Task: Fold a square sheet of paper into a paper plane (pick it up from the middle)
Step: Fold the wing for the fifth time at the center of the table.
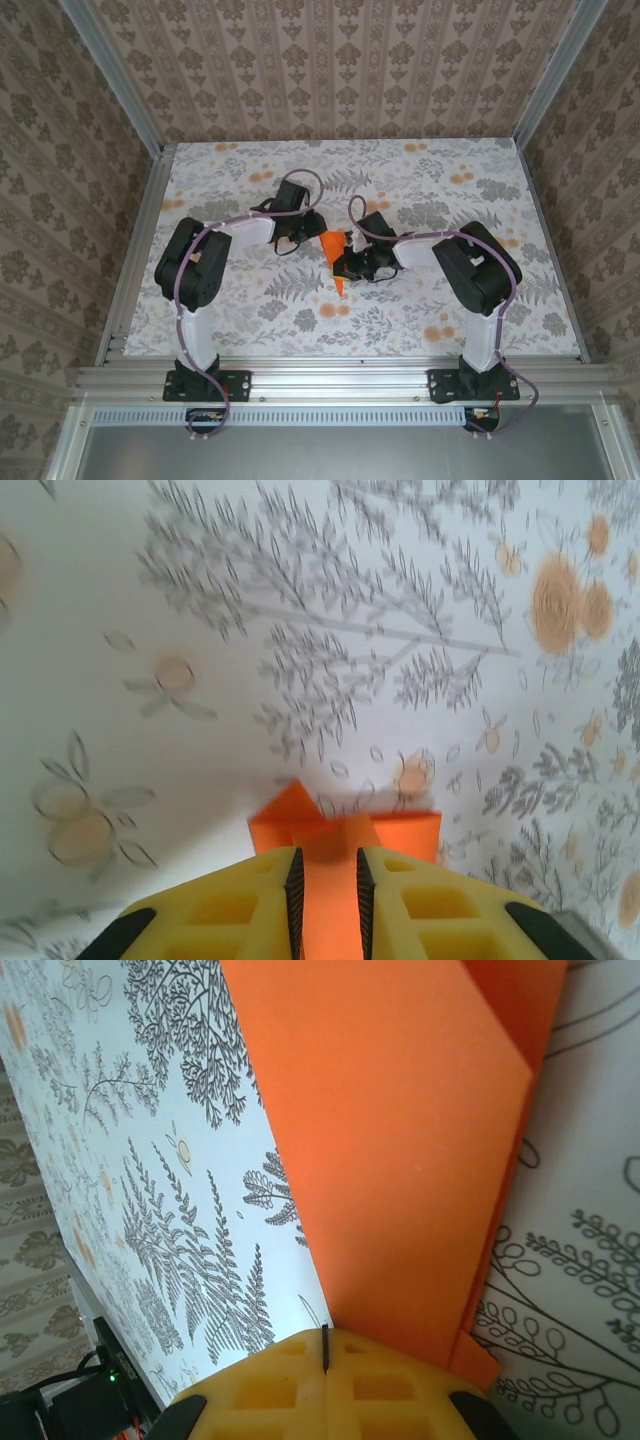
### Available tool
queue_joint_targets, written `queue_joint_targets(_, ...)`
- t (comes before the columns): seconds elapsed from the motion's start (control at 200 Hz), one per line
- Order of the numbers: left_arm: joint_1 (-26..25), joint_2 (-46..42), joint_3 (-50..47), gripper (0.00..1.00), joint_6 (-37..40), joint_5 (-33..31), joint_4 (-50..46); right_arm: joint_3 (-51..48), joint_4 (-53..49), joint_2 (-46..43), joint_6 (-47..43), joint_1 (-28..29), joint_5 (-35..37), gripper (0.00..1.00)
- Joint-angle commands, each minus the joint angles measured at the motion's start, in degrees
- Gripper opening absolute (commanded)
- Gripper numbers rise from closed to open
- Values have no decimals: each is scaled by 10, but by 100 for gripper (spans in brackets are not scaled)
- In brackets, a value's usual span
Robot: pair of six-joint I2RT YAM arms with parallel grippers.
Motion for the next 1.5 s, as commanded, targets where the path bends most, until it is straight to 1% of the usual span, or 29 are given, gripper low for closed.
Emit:
queue_joint_targets(0.0,14,33,27,24,28,-2,-14,-52,-92,44,8,4,48,4)
queue_joint_targets(0.11,19,47,37,25,34,8,-14,-55,-88,42,10,4,48,4)
queue_joint_targets(0.195,19,35,26,26,33,19,8,-52,-89,42,12,4,47,4)
queue_joint_targets(0.295,18,-5,-13,26,25,15,49,-49,-92,46,12,4,49,4)
queue_joint_targets(0.455,18,-74,-86,26,1,-13,103,-46,-99,53,13,4,52,4)
queue_joint_targets(0.605,9,-96,-131,25,-14,10,156,-45,-103,57,14,4,51,4)
queue_joint_targets(0.725,-7,-106,-150,24,-11,19,171,-44,-107,59,14,4,52,4)
queue_joint_targets(0.82,-20,-93,-149,22,-14,42,177,-42,-109,62,14,4,52,4)
queue_joint_targets(0.93,-36,-66,-140,21,-14,53,174,-41,-111,64,14,4,53,4)
queue_joint_targets(1.01,-38,-44,-129,20,-16,57,166,-40,-112,66,13,4,52,4)
queue_joint_targets(1.24,-34,-7,-106,20,-5,35,145,-42,-116,66,12,4,53,3)
queue_joint_targets(1.495,-11,14,-98,19,-5,3,133,-46,-142,73,3,4,64,3)
